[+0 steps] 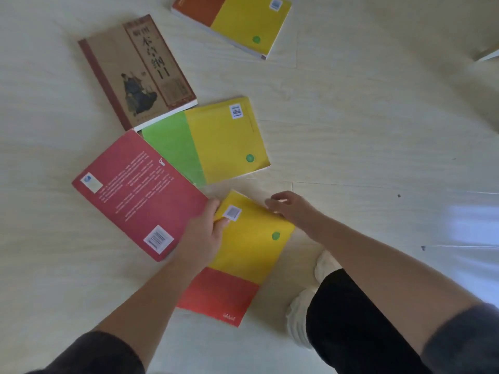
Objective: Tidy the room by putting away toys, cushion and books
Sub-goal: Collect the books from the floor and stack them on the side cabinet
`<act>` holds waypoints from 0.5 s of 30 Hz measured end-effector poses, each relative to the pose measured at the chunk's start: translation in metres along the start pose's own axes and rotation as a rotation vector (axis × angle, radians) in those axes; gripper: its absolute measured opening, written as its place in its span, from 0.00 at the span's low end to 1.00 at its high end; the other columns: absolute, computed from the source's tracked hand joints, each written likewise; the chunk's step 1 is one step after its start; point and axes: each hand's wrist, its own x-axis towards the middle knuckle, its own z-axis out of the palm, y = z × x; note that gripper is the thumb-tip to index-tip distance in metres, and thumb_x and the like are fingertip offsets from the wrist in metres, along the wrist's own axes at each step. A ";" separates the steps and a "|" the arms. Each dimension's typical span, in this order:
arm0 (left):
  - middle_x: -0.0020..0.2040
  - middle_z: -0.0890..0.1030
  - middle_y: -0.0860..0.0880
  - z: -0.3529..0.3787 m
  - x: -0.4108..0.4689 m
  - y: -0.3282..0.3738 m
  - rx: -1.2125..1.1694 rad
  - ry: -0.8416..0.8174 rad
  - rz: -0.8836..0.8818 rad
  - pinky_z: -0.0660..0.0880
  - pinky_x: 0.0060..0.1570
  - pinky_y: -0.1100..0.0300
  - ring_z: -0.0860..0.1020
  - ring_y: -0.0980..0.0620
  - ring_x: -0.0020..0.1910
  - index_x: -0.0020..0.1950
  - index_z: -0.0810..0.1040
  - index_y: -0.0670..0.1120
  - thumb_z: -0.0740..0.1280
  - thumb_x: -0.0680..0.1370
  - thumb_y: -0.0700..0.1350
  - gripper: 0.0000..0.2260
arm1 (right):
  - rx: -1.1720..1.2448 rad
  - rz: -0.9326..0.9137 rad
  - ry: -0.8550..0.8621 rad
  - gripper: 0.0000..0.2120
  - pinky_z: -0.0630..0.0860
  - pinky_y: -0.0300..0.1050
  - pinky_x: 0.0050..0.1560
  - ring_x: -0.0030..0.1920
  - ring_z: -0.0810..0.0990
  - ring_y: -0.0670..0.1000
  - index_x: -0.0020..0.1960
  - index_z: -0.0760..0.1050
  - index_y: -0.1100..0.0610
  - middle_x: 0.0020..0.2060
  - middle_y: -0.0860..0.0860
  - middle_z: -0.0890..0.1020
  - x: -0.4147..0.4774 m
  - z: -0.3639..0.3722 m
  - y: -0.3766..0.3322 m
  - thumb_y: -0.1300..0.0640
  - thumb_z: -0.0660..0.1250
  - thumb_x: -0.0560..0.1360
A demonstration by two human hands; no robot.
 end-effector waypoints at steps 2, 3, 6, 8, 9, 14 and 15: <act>0.40 0.78 0.51 -0.016 0.003 -0.005 -0.102 0.117 -0.036 0.68 0.30 0.59 0.75 0.54 0.32 0.58 0.71 0.46 0.64 0.79 0.42 0.09 | 0.138 0.015 -0.032 0.20 0.78 0.48 0.51 0.48 0.81 0.53 0.62 0.73 0.57 0.52 0.55 0.82 -0.001 -0.013 -0.007 0.48 0.69 0.76; 0.39 0.77 0.50 -0.024 0.005 -0.007 -0.143 0.174 -0.075 0.66 0.30 0.60 0.74 0.53 0.32 0.57 0.71 0.44 0.64 0.79 0.42 0.07 | 0.188 0.032 -0.080 0.19 0.79 0.49 0.50 0.47 0.82 0.54 0.62 0.73 0.58 0.51 0.57 0.82 -0.002 -0.016 -0.011 0.49 0.69 0.76; 0.46 0.76 0.50 -0.043 0.008 -0.018 -0.335 0.387 -0.244 0.65 0.40 0.58 0.73 0.51 0.42 0.59 0.72 0.43 0.63 0.80 0.41 0.09 | 0.211 0.048 -0.245 0.15 0.80 0.49 0.49 0.49 0.82 0.55 0.61 0.74 0.60 0.53 0.60 0.82 -0.003 -0.006 -0.026 0.53 0.67 0.78; 0.49 0.75 0.52 -0.053 0.008 -0.025 -0.400 0.487 -0.344 0.63 0.44 0.62 0.72 0.53 0.46 0.61 0.72 0.43 0.62 0.80 0.41 0.10 | 0.115 0.033 -0.342 0.13 0.79 0.47 0.49 0.49 0.79 0.54 0.61 0.75 0.58 0.53 0.56 0.81 0.000 0.013 -0.039 0.55 0.67 0.78; 0.48 0.74 0.52 -0.057 0.008 -0.028 -0.417 0.520 -0.390 0.62 0.44 0.62 0.71 0.52 0.47 0.61 0.71 0.41 0.62 0.80 0.41 0.10 | 0.027 0.018 -0.382 0.13 0.78 0.46 0.49 0.49 0.79 0.53 0.62 0.75 0.56 0.53 0.54 0.81 0.001 0.024 -0.046 0.55 0.67 0.78; 0.57 0.77 0.40 -0.081 0.015 -0.056 -0.388 0.704 -0.619 0.67 0.50 0.57 0.74 0.41 0.57 0.62 0.72 0.38 0.62 0.80 0.44 0.14 | -0.121 -0.150 -0.295 0.13 0.72 0.37 0.36 0.39 0.77 0.47 0.61 0.77 0.59 0.45 0.51 0.80 0.019 0.078 -0.093 0.60 0.68 0.77; 0.59 0.76 0.38 -0.086 0.015 -0.065 -0.354 0.722 -0.673 0.68 0.54 0.53 0.74 0.39 0.59 0.63 0.72 0.37 0.62 0.80 0.45 0.15 | -0.122 -0.177 -0.273 0.12 0.70 0.38 0.36 0.39 0.76 0.49 0.59 0.78 0.61 0.45 0.52 0.79 0.023 0.088 -0.103 0.61 0.68 0.77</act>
